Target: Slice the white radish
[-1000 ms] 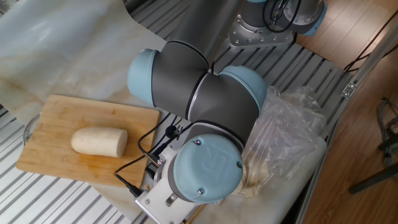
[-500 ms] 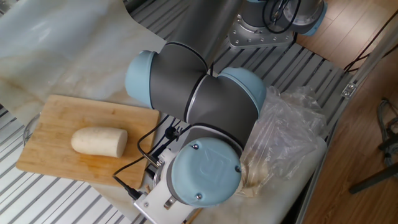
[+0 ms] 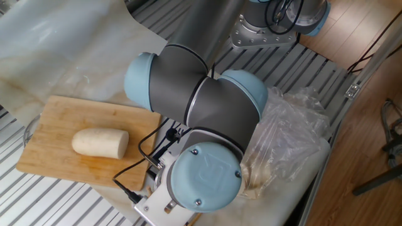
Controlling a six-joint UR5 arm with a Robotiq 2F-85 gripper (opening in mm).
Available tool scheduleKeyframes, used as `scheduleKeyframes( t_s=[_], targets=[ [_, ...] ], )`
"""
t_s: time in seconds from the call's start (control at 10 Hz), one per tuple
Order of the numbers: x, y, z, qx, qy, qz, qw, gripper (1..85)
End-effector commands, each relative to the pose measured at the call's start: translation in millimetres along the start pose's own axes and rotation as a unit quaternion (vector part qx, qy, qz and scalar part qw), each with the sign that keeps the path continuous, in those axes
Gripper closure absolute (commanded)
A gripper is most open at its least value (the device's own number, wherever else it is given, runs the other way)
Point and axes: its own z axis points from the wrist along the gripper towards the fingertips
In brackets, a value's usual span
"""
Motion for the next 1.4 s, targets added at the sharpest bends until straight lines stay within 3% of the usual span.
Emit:
scheduleKeyframes(
  t_s=[0.0, 0.2, 0.5, 0.8, 1.0, 1.3],
  targets=[
    [2.3, 2.1, -1.3, -0.006, 0.006, 0.008, 0.9999, 77.7],
    [3.2, -0.2, -2.8, -0.003, 0.009, 0.012, 0.9999, 84.3],
    [4.8, -2.4, -17.5, -0.007, 0.011, 0.007, 0.9999, 84.3],
    [9.1, -6.0, -49.3, -0.029, 0.014, -0.003, 0.9995, 84.3],
    [14.0, -14.8, -79.2, -0.05, 0.014, -0.017, 0.9985, 84.3],
    [17.7, -41.2, -125.8, -0.054, 0.011, -0.033, 0.9979, 84.3]
  ],
)
